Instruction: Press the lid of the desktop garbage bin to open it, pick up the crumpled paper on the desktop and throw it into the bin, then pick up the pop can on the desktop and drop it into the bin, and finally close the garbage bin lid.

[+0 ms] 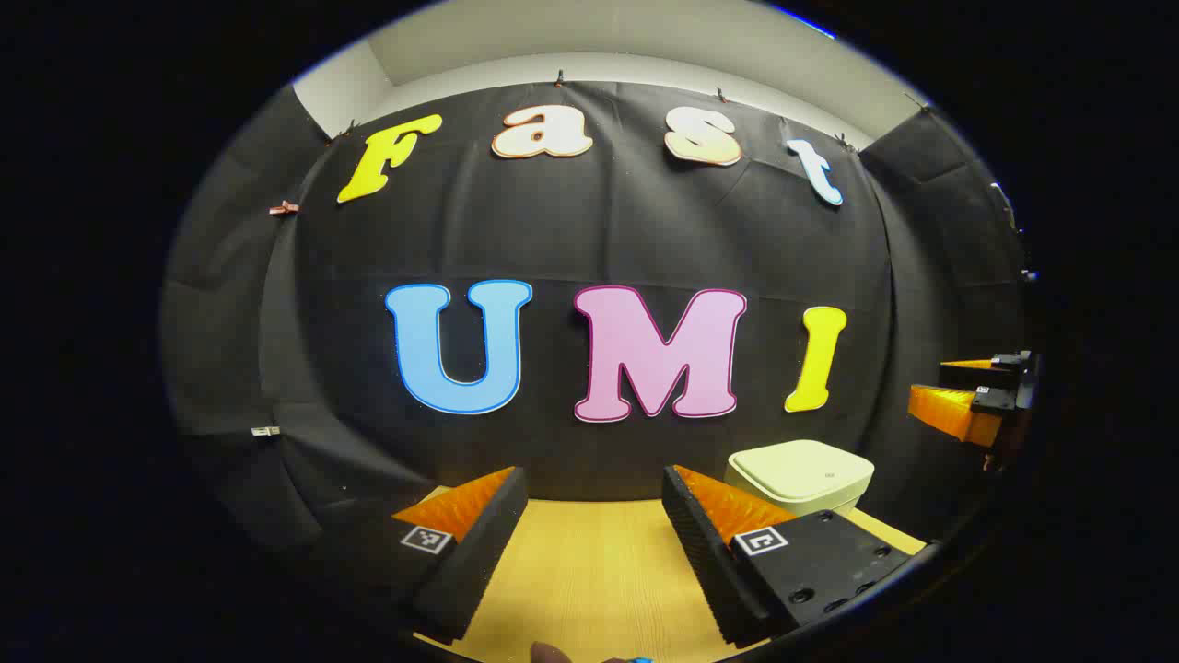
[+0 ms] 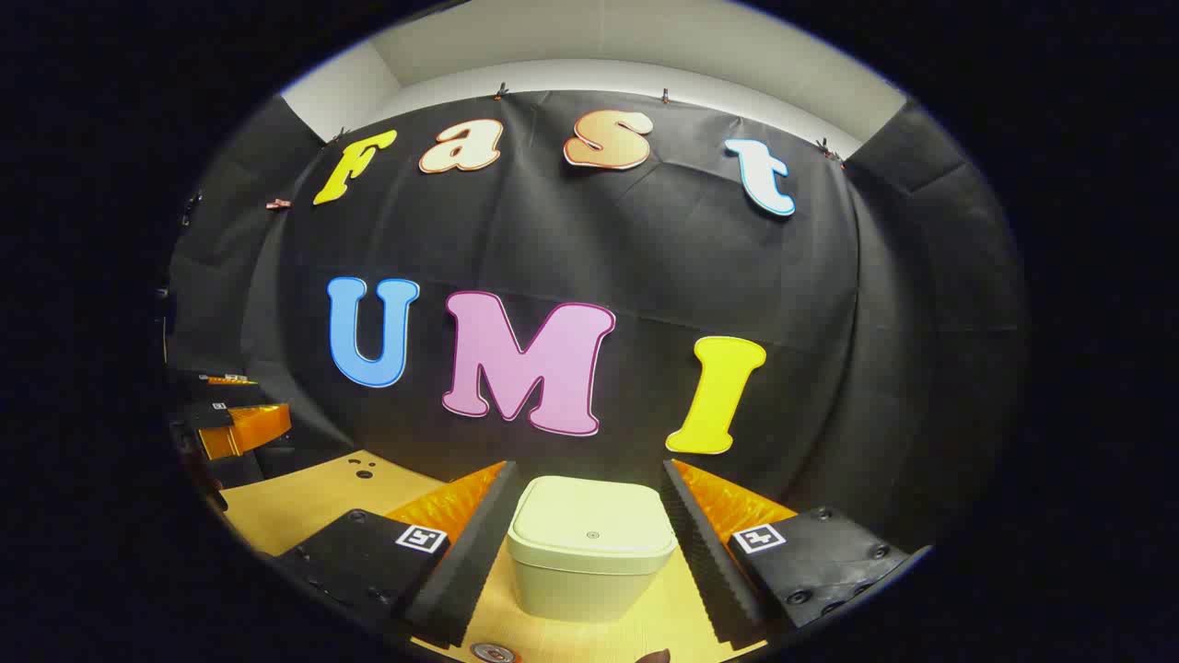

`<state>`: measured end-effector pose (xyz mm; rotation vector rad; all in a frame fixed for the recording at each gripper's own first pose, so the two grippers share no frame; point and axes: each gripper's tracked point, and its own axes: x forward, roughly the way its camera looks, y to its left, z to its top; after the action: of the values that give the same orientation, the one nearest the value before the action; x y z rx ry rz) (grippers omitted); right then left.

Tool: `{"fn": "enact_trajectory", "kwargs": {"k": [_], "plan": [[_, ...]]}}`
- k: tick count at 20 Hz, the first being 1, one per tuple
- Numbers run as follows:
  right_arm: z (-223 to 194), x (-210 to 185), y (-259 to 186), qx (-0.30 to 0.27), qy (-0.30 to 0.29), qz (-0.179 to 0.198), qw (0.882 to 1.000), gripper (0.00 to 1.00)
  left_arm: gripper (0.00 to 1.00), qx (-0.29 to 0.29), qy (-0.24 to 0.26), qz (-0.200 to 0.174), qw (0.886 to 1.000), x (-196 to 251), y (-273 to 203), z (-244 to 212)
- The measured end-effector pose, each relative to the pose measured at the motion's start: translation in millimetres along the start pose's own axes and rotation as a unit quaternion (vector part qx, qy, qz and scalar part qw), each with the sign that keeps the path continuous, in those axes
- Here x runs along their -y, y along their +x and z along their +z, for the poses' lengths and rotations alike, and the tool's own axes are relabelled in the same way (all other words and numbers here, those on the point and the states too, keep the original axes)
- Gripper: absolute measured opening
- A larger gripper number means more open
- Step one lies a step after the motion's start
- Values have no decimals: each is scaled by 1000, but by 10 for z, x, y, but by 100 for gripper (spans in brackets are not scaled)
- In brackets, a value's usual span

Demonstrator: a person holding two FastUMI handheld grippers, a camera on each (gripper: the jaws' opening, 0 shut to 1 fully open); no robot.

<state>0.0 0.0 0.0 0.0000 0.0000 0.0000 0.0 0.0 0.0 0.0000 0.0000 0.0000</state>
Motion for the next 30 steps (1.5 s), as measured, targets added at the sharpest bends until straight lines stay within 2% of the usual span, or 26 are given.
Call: {"fn": "enact_trajectory", "kwargs": {"k": [11,25,26,28,30], "plan": [[-141,-187,-22,-13,-16,33,999,96,95,-2,2,-1,1000,65,22,-35],[-193,-247,-39,-26,18,46,998,96,95,1,8,-1,1000,82,-2,-17],[-201,-239,-46,-28,26,44,998,89,95,0,8,0,1000,81,-2,-17],[-213,-131,-18,-29,25,21,999,56,95,0,7,1,1000,73,-13,-28],[-204,-102,1,-22,19,15,999,24,95,0,7,3,1000,61,-18,-38]]}}
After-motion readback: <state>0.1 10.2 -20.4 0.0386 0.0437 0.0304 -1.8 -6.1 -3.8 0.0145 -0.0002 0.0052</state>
